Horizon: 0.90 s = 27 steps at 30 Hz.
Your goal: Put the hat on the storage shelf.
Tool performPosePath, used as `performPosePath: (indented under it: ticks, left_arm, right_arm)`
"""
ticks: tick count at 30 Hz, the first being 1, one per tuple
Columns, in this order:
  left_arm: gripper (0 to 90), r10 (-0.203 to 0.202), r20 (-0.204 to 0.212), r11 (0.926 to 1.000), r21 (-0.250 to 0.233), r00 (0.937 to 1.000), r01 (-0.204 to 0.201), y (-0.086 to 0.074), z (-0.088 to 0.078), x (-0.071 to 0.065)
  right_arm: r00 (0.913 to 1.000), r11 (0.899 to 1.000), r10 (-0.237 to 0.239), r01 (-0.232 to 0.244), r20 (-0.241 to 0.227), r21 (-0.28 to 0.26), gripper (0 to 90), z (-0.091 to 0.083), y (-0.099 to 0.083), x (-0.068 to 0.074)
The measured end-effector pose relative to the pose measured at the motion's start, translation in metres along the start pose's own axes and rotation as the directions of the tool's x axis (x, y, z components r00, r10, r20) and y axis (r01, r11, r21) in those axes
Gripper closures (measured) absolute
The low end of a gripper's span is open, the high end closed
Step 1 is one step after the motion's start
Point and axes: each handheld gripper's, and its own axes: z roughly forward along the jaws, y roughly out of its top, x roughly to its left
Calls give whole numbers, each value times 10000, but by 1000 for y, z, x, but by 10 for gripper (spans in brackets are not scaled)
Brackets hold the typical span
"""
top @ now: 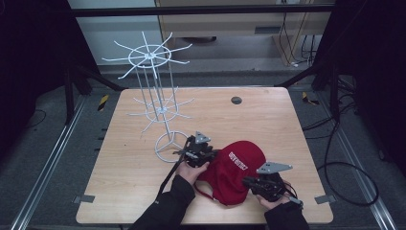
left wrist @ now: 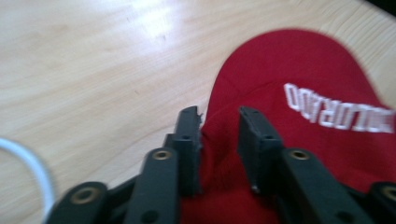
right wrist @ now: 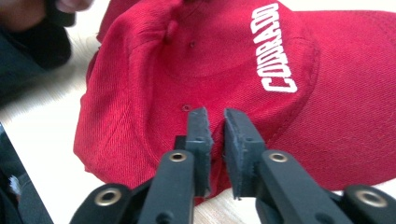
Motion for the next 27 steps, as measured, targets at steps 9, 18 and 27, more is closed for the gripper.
performPosePath:
  ticks: [9,18,27]
  left_arm:
    - [544,258,135,9965,-802,9996,-246,-14,-90,10]
    - [509,399,369,9986,323,9985,-411,-59,-79,-5]
    - [821,-18,439,9945,1049,9990,-28,-63,-46,-4]
  right_arm:
    - [9982,9917,-158,231,579,-1262,633,-15,12,-9]
    - [9917,9934,-226,365,1265,-1089,539,20,33,-35]
    - [9861,9965,-684,750,1515,-382,716,39,33,-37]
